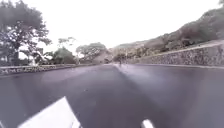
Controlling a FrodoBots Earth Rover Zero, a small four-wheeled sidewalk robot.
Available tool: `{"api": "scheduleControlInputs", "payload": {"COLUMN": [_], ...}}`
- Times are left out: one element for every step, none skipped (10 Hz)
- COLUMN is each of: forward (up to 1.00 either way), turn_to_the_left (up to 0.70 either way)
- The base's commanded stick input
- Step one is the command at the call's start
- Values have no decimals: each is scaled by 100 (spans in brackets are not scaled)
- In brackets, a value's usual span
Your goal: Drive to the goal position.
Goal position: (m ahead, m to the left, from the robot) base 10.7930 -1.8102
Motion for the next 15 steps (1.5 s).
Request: {"api": "scheduleControlInputs", "payload": {"forward": [85, 85, 85, 85, 85, 85, 85, 85, 85, 85, 85, 85, 85, 85, 85], "turn_to_the_left": [-34, -34, -34, -34, -33, -33, -33, -33, -33, -33, -28, -23, -18, -13, -8]}}
